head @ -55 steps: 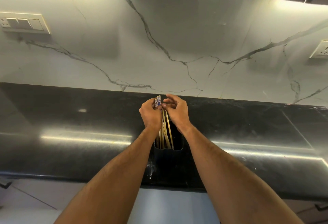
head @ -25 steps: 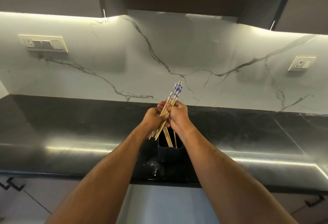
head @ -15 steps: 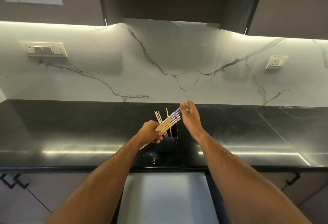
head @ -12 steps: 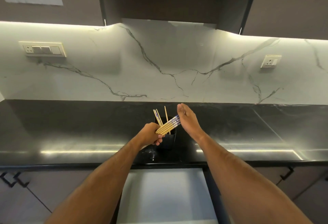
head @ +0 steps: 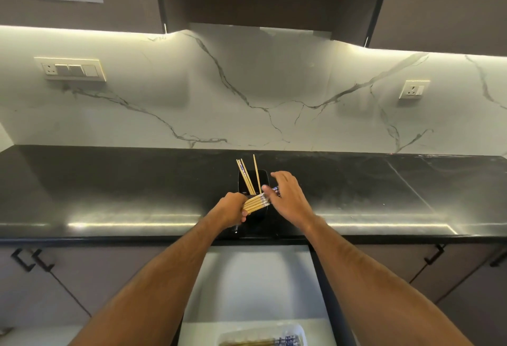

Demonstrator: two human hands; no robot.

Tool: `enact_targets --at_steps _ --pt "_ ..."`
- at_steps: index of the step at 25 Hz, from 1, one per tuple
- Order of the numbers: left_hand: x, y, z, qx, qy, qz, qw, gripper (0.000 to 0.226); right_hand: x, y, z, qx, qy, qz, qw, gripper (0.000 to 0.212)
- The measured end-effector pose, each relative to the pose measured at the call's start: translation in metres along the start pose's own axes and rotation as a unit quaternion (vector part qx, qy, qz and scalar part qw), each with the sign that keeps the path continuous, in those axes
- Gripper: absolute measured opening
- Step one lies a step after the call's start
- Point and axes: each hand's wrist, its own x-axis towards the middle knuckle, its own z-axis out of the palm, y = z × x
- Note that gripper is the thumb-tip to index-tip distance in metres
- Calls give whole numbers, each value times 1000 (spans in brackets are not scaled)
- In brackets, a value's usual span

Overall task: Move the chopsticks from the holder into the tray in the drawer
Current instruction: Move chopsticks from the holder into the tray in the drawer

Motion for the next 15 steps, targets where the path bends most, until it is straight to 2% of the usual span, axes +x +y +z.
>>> enact_targets --at_steps 2,4,6,9,15 --pt "-3 2 10 74 -3 0 997 11 -11 5 3 -143 -63 -119 981 49" --pt "-7 5 23 162 -17 21 987 9 -25 7 12 -229 -145 -153 950 31" --pt "-11 6 45 213 -34 36 976 10 -42 14 27 -267 -197 -118 936 16" --pt "-20 -8 82 237 -53 34 969 14 -66 31 50 -233 -243 -38 941 14" --pt "-45 -45 157 204 -71 27 976 11 -115 73 93 -229 -301 -14 926 10"
